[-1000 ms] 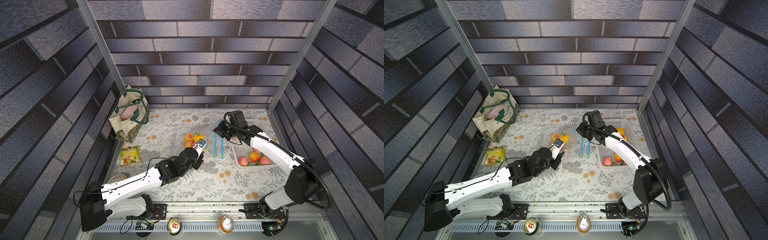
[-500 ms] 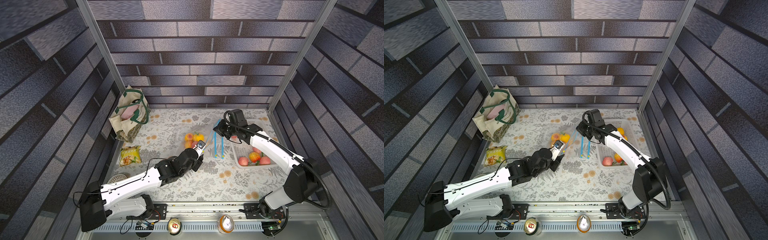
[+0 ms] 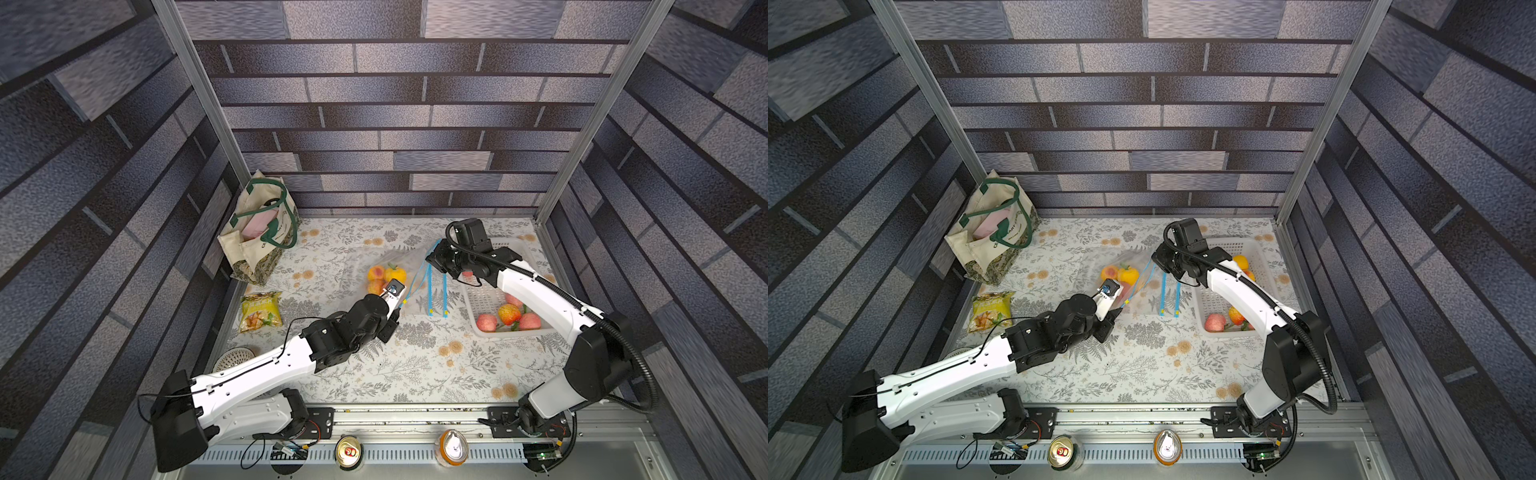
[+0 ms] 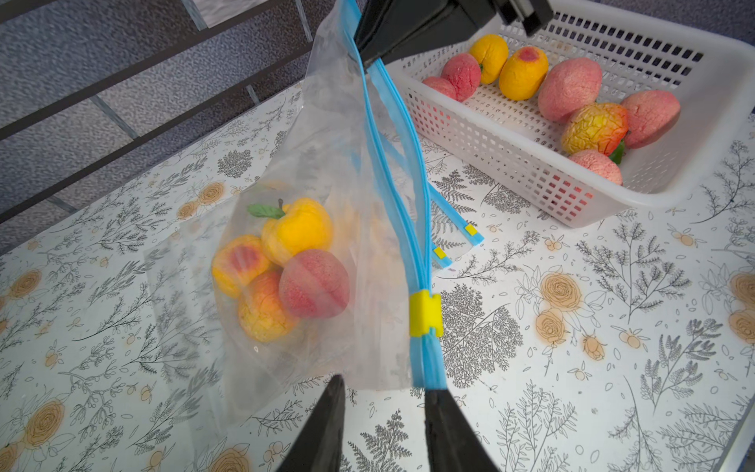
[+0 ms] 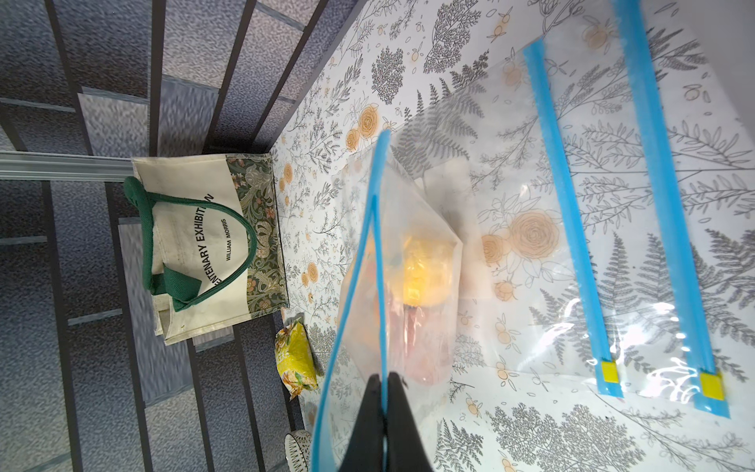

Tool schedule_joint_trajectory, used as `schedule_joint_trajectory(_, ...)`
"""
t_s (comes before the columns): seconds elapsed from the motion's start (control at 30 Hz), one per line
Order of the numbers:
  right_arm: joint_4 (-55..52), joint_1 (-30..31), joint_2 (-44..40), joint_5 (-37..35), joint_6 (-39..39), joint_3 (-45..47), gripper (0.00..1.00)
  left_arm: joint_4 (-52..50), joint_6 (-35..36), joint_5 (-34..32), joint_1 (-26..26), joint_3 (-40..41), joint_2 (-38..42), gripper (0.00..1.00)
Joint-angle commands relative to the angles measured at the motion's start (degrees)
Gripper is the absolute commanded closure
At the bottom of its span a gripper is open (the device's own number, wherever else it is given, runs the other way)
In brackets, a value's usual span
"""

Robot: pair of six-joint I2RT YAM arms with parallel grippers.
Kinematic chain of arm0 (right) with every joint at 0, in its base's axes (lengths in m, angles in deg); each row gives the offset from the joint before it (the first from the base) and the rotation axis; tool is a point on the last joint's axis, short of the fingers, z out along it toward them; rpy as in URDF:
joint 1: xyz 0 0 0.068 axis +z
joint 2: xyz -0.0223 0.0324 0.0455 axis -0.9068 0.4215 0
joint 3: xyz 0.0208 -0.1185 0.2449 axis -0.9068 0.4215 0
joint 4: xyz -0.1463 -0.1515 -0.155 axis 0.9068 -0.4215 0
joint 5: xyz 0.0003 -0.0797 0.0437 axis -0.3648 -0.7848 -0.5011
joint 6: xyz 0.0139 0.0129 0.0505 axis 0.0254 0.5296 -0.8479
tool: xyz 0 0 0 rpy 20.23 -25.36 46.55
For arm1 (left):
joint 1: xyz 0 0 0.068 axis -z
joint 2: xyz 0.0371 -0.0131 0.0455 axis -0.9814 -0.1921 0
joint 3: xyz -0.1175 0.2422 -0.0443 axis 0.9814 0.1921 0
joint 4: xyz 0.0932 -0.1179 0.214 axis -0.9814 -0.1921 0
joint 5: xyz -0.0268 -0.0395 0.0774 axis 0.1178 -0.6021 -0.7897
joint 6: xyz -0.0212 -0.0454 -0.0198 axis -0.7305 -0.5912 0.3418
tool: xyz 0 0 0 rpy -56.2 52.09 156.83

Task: Place the peach in a zip-top bag and seal the zipper
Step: Zip the zipper on the zipper food storage bag.

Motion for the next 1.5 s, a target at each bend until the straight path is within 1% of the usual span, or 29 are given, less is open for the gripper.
schedule_joint_trajectory(0.0, -0.54, 0.52, 0.18, 0.24, -0.41, -1.51, 1.0, 0.7, -0.01, 0.33, -0.13, 0.02, -0.24, 0.68)
schedule_joint_trajectory(0.17, -0.14, 0.8, 0.16, 0.55, -0.74, -1.26, 1.0, 1.34, 0.05, 1.14, -0.51, -0.35, -0.44, 0.69)
schedule_joint_trajectory(0.3, 0.6, 1.21, 0.45, 0.82, -1.34, -1.24, 1.0, 2.09, 0.17, 2.0, -0.07, -0.58, -1.52, 0.66)
schedule_joint_trajectory(0.4, 0.51, 1.22, 0.58, 0.84, -1.24, -1.42, 1.0, 2.7, 0.1, 1.68, 0.08, -0.58, -1.87, 0.69)
schedule_joint_trajectory(0.53, 0.46, 1.32, 0.6, 0.7, -1.36, -1.26, 1.0, 3.24, -0.04, 1.79, 0.16, -0.41, -1.62, 0.71)
schedule_joint_trajectory(0.7, 0.71, 1.38, 0.68, 0.73, -1.54, -1.07, 1.0, 4.16, -0.55, 1.71, 0.46, -0.32, -1.91, 0.79)
schedule_joint_trajectory(0.83, 0.59, 1.3, 0.57, 0.73, -1.48, -0.99, 1.0, 4.14, -0.74, 1.86, 0.27, 0.03, -1.55, 0.82)
schedule_joint_trajectory(0.87, 0.73, 1.36, 0.61, 0.89, -1.51, -0.98, 1.0, 4.16, -0.77, 2.29, 0.14, 0.12, -1.42, 0.86)
schedule_joint_trajectory(0.9, 0.77, 1.27, 0.66, 0.95, -1.58, -0.9, 1.0, 4.21, -0.91, 2.54, 0.02, 0.12, -1.37, 0.86)
schedule_joint_trajectory(1.03, 1.26, 1.47, 0.76, 1.27, -2.15, -0.63, 1.0, 4.82, -0.75, 3.53, 0.25, 0.12, -1.28, 0.87)
schedule_joint_trajectory(1.13, 1.12, 1.67, 0.78, 1.3, -2.04, -0.81, 1.0, 5.13, -0.35, 3.47, 0.61, 0.1, -1.63, 0.83)
schedule_joint_trajectory(1.2, 0.95, 1.66, 0.91, 1.15, -1.95, -0.81, 1.0, 5.12, -0.24, 3.42, 0.66, 0.12, -1.81, 0.83)
schedule_joint_trajectory(1.27, 0.88, 1.75, 0.95, 1.12, -1.94, -0.72, 1.0, 5.16, 0.1, 3.78, 0.62, 0.12, -1.67, 0.85)
schedule_joint_trajectory(1.47, 0.55, 1.8, 0.82, 0.6, -1.6, -0.72, 1.0, 4.5, 0.42, 3.66, 0.58, 0.03, -1.53, 1.0)
